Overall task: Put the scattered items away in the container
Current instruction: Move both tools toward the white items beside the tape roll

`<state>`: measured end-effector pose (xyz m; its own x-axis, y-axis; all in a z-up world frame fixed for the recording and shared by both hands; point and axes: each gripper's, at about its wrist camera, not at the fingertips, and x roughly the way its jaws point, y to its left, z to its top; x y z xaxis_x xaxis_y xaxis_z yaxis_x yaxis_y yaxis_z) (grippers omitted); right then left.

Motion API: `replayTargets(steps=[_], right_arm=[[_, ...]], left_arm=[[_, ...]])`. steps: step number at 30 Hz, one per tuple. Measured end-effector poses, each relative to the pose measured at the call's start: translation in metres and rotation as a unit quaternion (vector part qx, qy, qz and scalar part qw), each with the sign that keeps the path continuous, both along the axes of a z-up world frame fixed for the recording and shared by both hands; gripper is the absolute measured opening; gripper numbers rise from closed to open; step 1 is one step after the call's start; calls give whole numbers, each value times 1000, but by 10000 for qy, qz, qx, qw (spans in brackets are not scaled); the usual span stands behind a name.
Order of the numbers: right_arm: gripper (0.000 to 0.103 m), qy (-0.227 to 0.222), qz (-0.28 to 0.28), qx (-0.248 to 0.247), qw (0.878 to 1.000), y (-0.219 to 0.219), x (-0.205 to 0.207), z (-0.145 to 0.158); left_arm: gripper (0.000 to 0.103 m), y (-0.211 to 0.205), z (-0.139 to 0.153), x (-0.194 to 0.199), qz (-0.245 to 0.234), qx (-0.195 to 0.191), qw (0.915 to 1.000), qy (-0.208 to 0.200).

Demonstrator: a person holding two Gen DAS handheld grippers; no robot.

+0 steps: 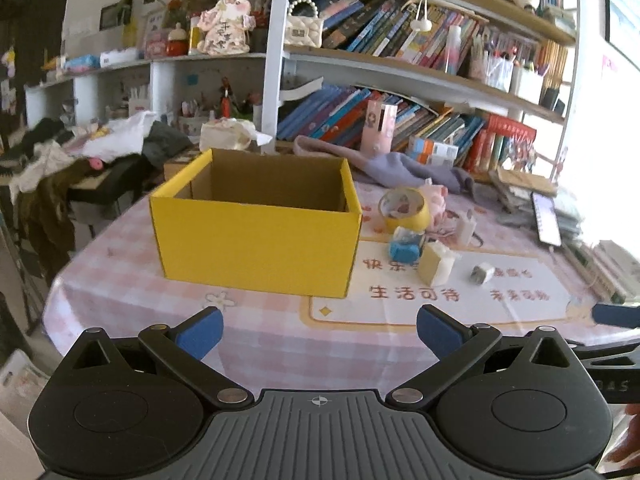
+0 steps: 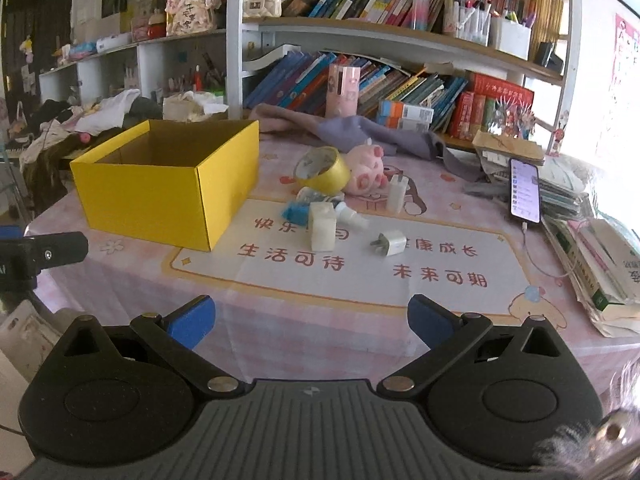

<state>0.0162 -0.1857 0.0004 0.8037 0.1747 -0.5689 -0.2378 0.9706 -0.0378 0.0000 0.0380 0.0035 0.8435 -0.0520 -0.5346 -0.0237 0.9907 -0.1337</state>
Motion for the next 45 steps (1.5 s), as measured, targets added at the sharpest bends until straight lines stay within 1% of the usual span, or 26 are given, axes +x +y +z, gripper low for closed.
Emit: replayTargets(steps=[2,6,9,14,18,25,27,32,35,39,43,45], right_arm=[[103,14,0,-21,10000,0,0,-2],[103,159,105,39,9998,0,3,-6],[103,185,162,81,9997,-1,5,-6],[103,193,57,82,9998,-7,12,-7],[103,305,-61,-84,9995,-9,19,-11],[103,373,-251,-76,9990,-17,34,-17],[103,413,-269,-88,9987,-18,41,-19],[103,485,-247,-203,9983,-23,58,-22],[103,547,-373,-192,9976,-34,70,-25],[103,644,-589,-149,9961,-51,90,-28],[100,631,-627,-191,9959,-64,110,-29],[95,633,-594,-210,9960,-70,122,-30]], left_arm=[[103,-1,-3,2,-29,-36,10000,80],[103,-9,-5,5,-100,117,9997,205],[103,-15,-10,9,-270,212,9988,337],[103,-24,-15,16,-494,321,9972,461],[103,-26,-17,23,-586,368,9963,520],[103,-40,-19,32,-827,837,9918,493],[103,-43,-18,36,-943,811,9911,476],[103,-50,-20,58,-1197,490,9903,512],[103,-60,-23,74,-1308,372,9891,560],[103,-76,-27,93,-1245,540,9892,554],[103,-90,-33,115,-1390,427,9869,694],[103,-99,-36,124,-1469,450,9854,731]])
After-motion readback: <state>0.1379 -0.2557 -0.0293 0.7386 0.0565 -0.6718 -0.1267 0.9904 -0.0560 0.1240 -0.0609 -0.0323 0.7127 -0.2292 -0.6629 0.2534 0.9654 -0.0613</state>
